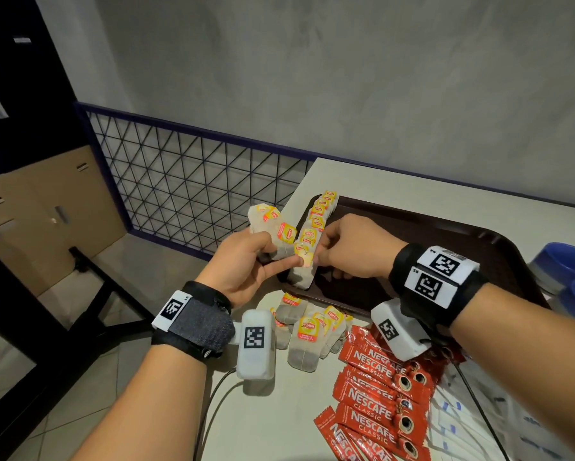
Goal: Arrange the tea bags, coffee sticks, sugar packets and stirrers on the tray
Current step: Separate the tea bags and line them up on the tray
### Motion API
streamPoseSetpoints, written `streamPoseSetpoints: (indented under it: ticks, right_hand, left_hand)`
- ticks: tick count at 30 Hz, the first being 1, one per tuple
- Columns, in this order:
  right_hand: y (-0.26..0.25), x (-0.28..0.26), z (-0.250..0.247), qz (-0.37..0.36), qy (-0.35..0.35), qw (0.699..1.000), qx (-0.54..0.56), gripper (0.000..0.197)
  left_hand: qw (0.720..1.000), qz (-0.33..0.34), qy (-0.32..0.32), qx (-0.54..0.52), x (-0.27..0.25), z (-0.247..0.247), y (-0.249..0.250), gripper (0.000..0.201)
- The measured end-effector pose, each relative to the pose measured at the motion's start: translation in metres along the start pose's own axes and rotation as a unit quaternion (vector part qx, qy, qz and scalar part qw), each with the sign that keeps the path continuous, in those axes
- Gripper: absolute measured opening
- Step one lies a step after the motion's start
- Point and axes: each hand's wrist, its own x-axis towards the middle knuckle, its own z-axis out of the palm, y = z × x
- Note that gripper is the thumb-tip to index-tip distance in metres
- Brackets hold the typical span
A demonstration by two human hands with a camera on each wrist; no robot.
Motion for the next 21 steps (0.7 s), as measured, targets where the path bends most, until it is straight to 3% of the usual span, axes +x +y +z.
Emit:
streamPoseSetpoints:
  ticks: [3,6,10,21]
  right_hand:
    - [-0.003,-0.009,-0.011,-0.022,0.044,0.993,0.107,0.005]
    - [-0.004,-0.020,-0.019,-0.037,0.040,0.977,0.206,0.013]
    - [0.001,-0.033,-0.014,-0.055,0.050,0.976,0.204,0.022]
    - [0.003,-0.051,-0.022,-0.061,0.081,0.958,0.268,0.010]
  left_hand:
    - [0.998,-0.023,-0.052,0.029,-0.004,0.004,-0.002,0.019]
    - [0.995,-0.038,-0.083,0.037,-0.005,0.006,-0.003,0.026]
    - [0.991,-0.050,-0.118,0.035,-0.007,0.010,-0.007,0.029]
    - [0.987,-0.064,-0.124,0.082,-0.008,0.012,-0.011,0.024]
